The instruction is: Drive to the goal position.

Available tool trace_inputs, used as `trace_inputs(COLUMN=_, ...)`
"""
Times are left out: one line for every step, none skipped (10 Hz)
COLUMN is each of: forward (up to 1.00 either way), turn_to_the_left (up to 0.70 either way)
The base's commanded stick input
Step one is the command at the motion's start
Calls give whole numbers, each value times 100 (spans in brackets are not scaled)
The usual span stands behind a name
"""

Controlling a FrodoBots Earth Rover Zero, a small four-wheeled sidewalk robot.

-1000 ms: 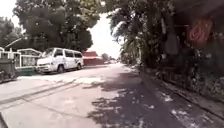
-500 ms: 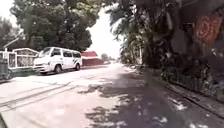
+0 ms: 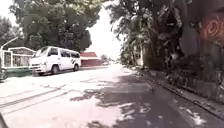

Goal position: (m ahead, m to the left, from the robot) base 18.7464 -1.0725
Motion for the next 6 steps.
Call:
trace_inputs(forward=70, turn_to_the_left=0)
trace_inputs(forward=70, turn_to_the_left=0)
trace_inputs(forward=70, turn_to_the_left=0)
trace_inputs(forward=70, turn_to_the_left=0)
trace_inputs(forward=70, turn_to_the_left=0)
trace_inputs(forward=70, turn_to_the_left=0)
